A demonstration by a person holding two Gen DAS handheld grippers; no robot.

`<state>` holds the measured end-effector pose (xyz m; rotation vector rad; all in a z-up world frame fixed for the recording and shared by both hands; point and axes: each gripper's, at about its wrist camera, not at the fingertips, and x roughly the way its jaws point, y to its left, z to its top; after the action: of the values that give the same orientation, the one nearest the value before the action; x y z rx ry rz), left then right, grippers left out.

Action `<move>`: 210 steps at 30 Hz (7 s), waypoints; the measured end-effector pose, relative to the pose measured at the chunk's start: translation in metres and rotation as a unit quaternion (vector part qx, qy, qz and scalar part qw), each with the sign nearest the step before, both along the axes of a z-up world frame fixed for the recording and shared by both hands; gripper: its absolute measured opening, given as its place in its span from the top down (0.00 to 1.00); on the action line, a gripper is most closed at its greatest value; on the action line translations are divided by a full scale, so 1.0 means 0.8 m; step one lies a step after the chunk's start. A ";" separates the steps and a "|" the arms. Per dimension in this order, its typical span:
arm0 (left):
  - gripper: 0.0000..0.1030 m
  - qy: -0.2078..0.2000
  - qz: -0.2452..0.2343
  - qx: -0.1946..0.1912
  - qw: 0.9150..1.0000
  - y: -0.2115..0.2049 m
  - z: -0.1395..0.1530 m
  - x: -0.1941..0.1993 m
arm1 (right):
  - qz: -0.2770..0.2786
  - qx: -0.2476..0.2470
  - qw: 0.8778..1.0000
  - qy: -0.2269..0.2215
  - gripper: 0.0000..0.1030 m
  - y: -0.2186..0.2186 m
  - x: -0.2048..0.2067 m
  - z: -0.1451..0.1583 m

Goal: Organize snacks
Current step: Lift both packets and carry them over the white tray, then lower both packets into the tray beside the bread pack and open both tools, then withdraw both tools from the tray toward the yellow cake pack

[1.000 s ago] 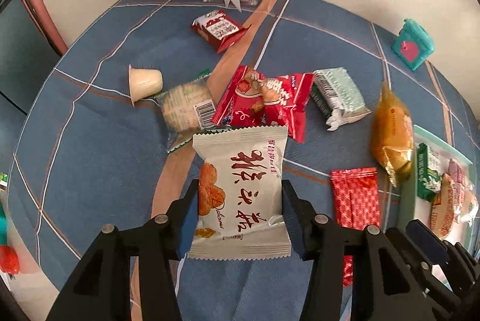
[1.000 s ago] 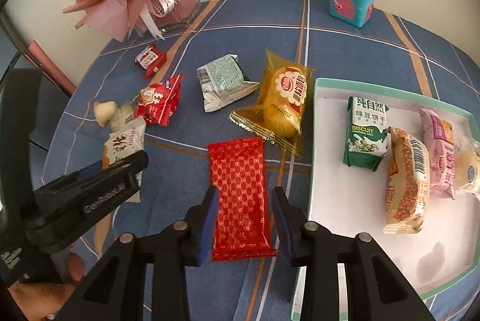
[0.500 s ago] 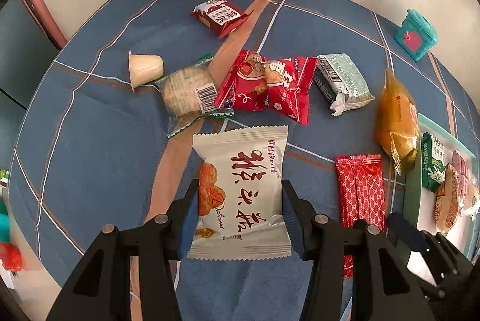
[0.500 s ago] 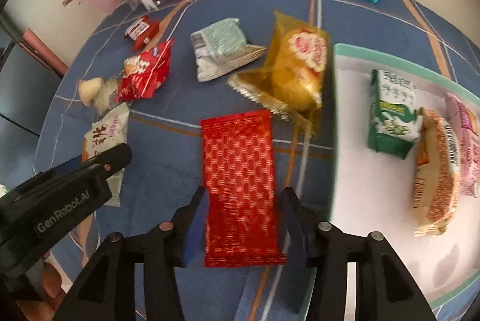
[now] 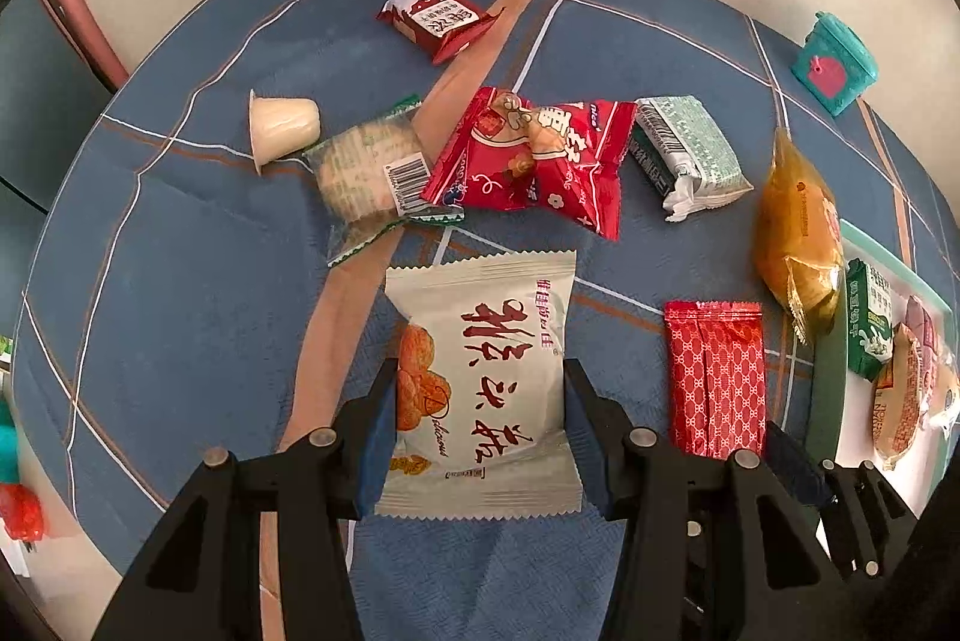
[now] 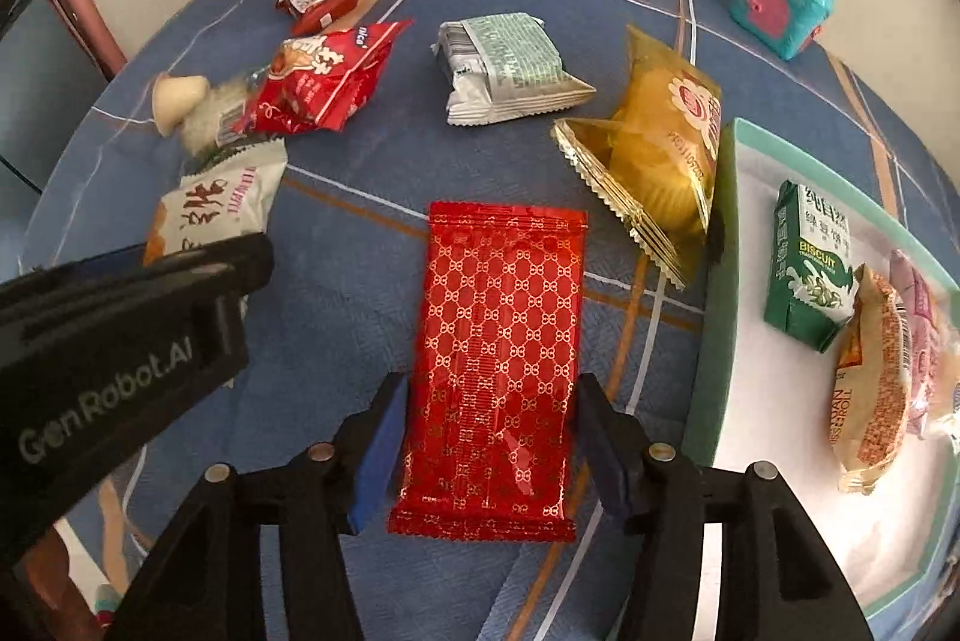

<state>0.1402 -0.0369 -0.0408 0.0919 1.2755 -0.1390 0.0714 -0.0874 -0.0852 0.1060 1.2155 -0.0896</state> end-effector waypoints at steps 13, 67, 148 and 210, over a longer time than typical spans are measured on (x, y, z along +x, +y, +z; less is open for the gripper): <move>0.48 0.003 0.002 0.005 1.000 -0.003 -0.007 0.005 | 0.006 0.015 1.000 -0.006 0.47 -0.023 -0.010 0.006; 0.48 -0.080 -0.191 -0.038 0.978 -0.157 0.087 -0.111 | -0.201 0.043 0.978 -0.045 0.54 -0.252 -0.108 0.099; 0.34 -0.045 -0.153 0.002 0.987 -0.167 0.047 -0.096 | -0.209 0.030 0.977 0.014 0.34 -0.284 -0.134 0.077; 0.02 -0.097 0.021 -0.080 0.992 0.026 0.077 0.030 | -0.147 0.113 0.978 -0.095 0.03 -0.195 -0.014 0.113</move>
<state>0.1646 -0.0158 0.0209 -0.0585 1.0685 -0.1909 0.0599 -0.2436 0.0052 0.4843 1.0094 -0.1954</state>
